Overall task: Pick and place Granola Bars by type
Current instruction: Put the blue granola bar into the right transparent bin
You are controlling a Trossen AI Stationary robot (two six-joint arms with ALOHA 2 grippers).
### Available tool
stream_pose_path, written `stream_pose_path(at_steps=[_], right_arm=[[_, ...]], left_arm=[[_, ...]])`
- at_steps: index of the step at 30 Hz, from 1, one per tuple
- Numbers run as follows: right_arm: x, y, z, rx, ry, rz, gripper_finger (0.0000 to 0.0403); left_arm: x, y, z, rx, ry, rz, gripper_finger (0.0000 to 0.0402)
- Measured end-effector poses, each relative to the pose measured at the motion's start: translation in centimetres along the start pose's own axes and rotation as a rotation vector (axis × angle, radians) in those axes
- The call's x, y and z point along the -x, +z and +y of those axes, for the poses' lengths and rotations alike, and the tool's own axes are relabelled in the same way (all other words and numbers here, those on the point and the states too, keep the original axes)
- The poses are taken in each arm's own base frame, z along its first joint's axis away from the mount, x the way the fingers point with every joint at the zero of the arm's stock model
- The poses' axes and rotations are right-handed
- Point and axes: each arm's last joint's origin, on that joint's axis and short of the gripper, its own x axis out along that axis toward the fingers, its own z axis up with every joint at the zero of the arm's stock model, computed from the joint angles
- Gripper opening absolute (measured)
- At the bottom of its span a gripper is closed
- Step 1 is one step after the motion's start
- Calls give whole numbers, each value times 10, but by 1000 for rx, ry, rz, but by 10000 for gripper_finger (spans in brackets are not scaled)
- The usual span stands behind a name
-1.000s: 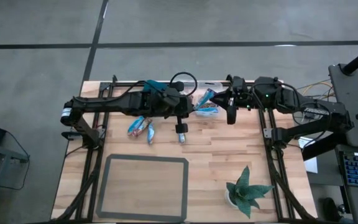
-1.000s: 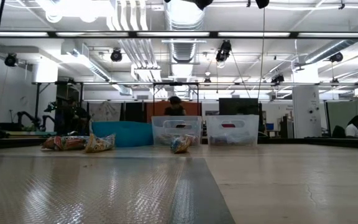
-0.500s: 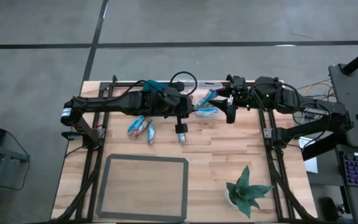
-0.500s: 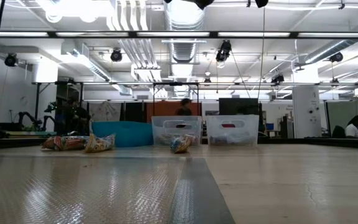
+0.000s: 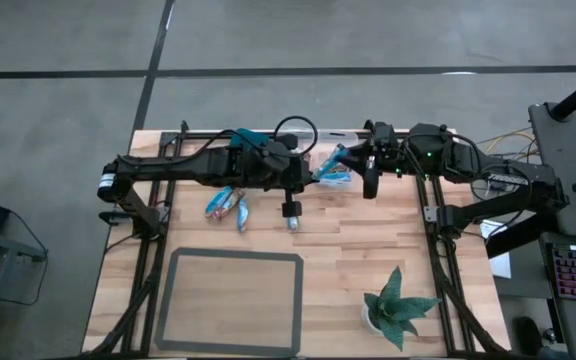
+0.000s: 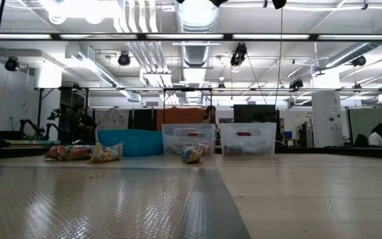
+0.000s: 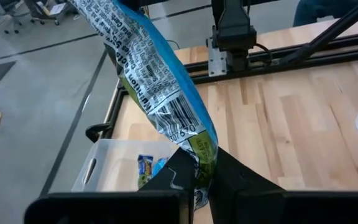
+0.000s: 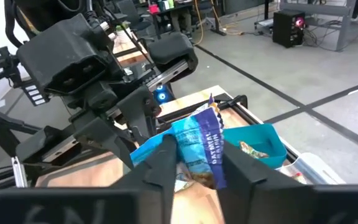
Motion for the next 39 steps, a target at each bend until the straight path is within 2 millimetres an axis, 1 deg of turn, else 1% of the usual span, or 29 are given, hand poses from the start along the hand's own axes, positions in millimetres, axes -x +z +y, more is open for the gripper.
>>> stream_pose_path(at_steps=[3,5,8,12,14,16,19,21,26,29,32,35,39], right_arm=[[0,0,0,19,-1,0,40],[0,0,0,31,-1,0,22],[0,0,0,43,-1,0,18],[3,7,1,74,1,-22,16],[5,10,0,100,-6,-22,14],[5,11,-2,113,-23,3,14],[4,16,-9,153,-71,71,13],[0,23,-14,205,-109,120,12],[-25,41,-37,306,-213,290,12],[-43,49,-58,362,-271,425,12],[-62,47,-84,394,-317,589,12],[-81,40,-111,428,-345,719,11],[-107,28,-135,539,-389,849,11]], left_arm=[[0,0,0,22,0,2,4],[0,-1,2,68,6,10,7],[-1,-3,6,146,17,22,27],[2,-8,13,162,25,64,78],[8,-7,16,174,7,62,107],[16,-6,16,185,-32,54,136],[29,-6,21,208,-33,64,180],[35,-9,27,226,-20,86,207],[47,-23,42,281,16,202,262],[58,-28,51,329,11,239,278],[74,-26,58,337,-13,189,281],[93,-22,63,324,-13,112,282],[114,-26,66,312,7,56,282]])
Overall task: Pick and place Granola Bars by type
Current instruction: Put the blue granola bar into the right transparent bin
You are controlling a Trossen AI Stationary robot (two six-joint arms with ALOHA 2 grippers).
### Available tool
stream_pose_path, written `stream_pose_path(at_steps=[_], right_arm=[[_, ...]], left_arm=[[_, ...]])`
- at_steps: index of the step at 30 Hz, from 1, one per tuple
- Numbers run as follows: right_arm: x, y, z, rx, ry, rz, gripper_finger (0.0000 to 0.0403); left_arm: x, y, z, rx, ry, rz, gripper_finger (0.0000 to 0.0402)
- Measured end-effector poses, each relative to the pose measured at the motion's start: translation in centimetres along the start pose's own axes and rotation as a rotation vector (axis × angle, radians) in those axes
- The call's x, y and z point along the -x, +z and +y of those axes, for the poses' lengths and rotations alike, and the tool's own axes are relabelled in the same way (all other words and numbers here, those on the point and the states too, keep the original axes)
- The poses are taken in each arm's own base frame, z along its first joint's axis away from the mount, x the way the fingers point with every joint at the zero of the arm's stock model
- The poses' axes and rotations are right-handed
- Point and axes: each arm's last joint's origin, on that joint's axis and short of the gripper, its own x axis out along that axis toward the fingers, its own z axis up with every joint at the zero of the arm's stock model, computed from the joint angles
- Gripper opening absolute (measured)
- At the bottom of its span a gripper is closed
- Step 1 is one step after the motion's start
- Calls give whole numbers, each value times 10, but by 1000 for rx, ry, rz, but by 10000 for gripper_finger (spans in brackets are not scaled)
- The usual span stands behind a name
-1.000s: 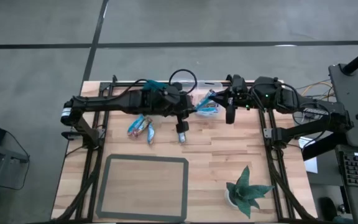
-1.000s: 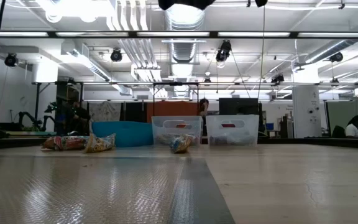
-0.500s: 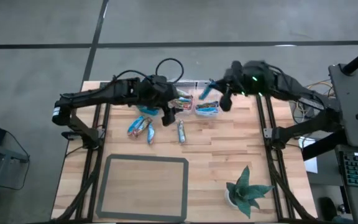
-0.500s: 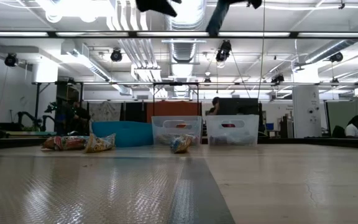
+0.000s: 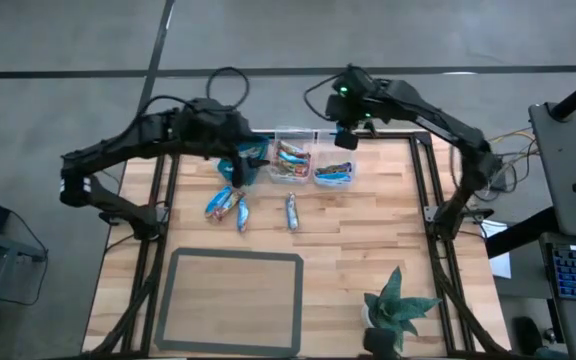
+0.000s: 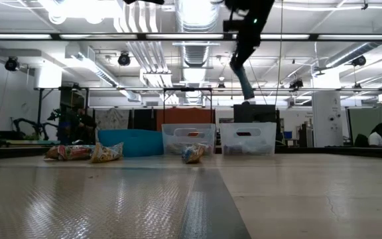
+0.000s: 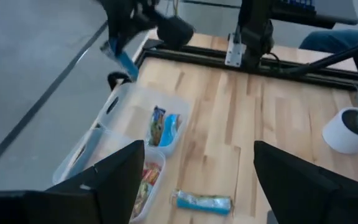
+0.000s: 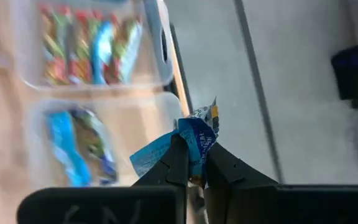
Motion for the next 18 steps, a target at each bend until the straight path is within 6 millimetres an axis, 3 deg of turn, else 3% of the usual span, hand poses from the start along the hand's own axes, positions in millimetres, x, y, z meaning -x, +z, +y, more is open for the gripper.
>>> stream_pose_path(at_steps=[6,11,18], right_arm=[[-48,18,1,164,11,97,11],[-87,19,7,274,57,263,11],[-121,18,19,339,131,381,10]], left_arm=[[21,-17,2,30,5,-18,282],[29,-36,3,69,4,-6,282],[36,-63,3,110,-13,-11,282]])
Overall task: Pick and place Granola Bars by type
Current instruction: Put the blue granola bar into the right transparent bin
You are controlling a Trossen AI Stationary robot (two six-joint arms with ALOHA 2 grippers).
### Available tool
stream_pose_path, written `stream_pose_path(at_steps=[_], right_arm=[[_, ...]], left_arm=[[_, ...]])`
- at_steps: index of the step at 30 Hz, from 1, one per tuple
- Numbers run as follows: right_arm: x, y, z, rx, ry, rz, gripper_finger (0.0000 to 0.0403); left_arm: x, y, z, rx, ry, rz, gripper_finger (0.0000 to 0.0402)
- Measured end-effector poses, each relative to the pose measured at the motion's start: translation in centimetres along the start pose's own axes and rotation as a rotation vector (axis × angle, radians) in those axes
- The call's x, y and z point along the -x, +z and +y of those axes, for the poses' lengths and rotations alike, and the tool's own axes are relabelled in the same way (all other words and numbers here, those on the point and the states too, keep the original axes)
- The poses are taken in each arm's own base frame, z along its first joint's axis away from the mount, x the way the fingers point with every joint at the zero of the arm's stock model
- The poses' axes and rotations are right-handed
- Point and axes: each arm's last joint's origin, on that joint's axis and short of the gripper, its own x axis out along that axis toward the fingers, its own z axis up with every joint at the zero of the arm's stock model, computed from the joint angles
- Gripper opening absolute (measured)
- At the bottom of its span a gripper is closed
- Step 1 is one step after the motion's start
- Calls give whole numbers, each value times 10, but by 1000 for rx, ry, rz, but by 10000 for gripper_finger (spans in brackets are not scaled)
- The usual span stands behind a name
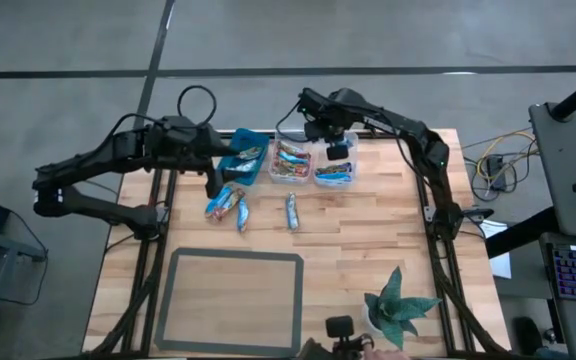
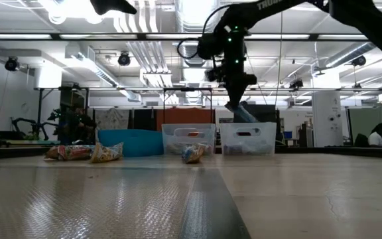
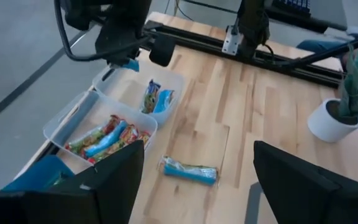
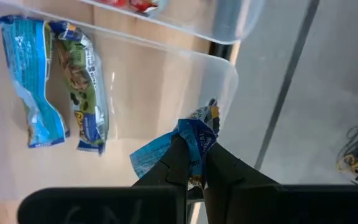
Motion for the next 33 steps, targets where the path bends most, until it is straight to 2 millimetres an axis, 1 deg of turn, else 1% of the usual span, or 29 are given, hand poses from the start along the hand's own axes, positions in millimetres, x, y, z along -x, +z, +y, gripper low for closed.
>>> stream_pose_path(at_steps=[4,7,12,17,21,28,30,33], right_arm=[[-12,13,10,103,-16,42,11],[-24,23,18,166,-3,69,11],[-48,30,23,168,23,130,11],[-64,36,27,182,43,144,11],[-79,37,31,187,77,181,11],[-91,35,42,168,205,159,15],[-91,35,43,158,239,138,28],[-91,35,43,142,256,126,60]], left_arm=[[4,-7,1,12,-6,-28,282],[5,-8,1,12,-7,-31,282],[7,-9,1,13,-19,-33,282],[9,-9,0,15,-40,-31,282],[10,-9,0,19,-46,-32,282],[10,-10,0,19,-56,-28,282],[11,-10,0,15,-57,-29,282],[11,-10,-1,15,-64,-28,282]])
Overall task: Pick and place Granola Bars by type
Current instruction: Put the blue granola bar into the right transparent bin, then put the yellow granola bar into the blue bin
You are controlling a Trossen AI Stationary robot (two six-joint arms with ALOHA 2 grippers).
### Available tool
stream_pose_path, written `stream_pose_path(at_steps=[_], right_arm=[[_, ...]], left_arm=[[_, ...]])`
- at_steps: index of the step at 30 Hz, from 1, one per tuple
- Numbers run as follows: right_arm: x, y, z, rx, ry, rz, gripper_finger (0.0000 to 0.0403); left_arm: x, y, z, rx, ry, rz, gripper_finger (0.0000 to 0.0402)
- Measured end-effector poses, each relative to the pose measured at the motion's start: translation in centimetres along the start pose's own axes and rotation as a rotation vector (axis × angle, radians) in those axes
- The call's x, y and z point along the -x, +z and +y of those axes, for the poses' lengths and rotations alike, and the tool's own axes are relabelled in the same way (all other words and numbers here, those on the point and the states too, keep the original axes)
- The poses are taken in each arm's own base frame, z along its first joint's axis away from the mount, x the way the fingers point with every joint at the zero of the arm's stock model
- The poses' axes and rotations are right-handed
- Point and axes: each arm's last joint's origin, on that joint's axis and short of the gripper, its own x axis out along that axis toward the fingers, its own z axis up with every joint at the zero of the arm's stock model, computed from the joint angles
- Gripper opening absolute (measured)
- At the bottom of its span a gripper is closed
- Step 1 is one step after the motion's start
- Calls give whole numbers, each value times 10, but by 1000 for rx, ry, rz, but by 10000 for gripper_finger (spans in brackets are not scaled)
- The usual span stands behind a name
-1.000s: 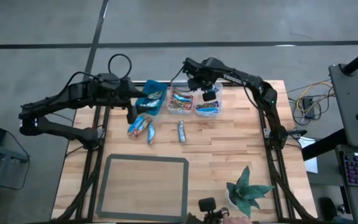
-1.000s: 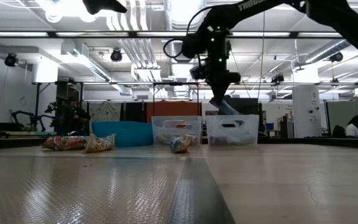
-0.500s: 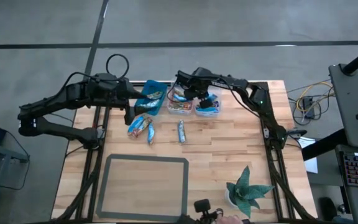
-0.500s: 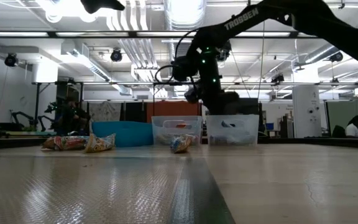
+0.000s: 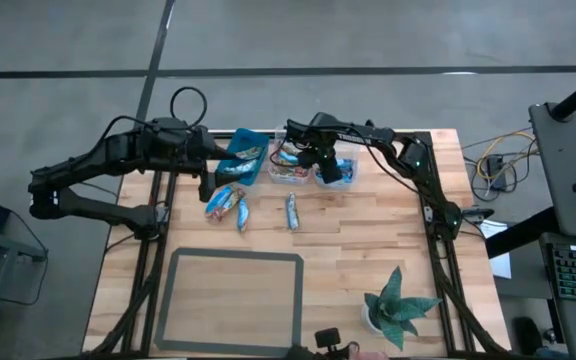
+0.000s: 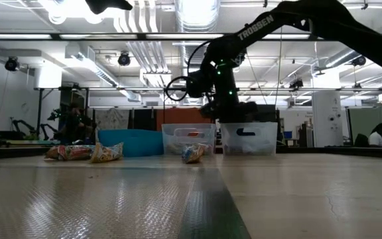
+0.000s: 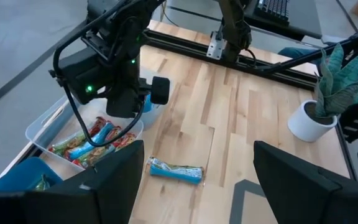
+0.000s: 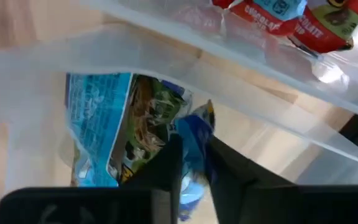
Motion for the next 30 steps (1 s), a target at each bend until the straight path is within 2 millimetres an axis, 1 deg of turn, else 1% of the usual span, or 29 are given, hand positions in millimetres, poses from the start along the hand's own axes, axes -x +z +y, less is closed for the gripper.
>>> stream_pose_path(at_steps=[3,6,10,13,15,17,19,22,26,28,30], right_arm=[[3,-1,0,-9,-9,0,101],[14,-3,-3,-37,-49,-7,142],[36,-8,-5,-119,-106,-37,187],[63,-14,-1,-244,-115,-105,205],[86,-20,4,-350,-61,-228,211],[114,-29,10,-428,38,-420,214],[141,-38,16,-464,97,-621,214],[173,-50,29,-469,80,-864,213],[198,-69,57,-451,13,-1087,210],[202,-79,72,-456,2,-1174,210],[198,-88,88,-472,14,-1231,210]], left_arm=[[0,0,0,0,-10,1,282],[0,0,-1,-1,-25,3,282],[0,0,-1,-3,-27,3,282],[0,0,-1,-14,-27,3,282],[0,0,-1,-23,-27,3,282],[0,0,-1,-23,-27,3,282],[0,0,-1,-22,-27,4,282],[0,0,-1,-18,-27,3,282],[0,0,-1,-18,-28,-3,282],[-2,0,-1,-13,-30,-14,282],[-7,-1,0,-12,-33,-30,282]])
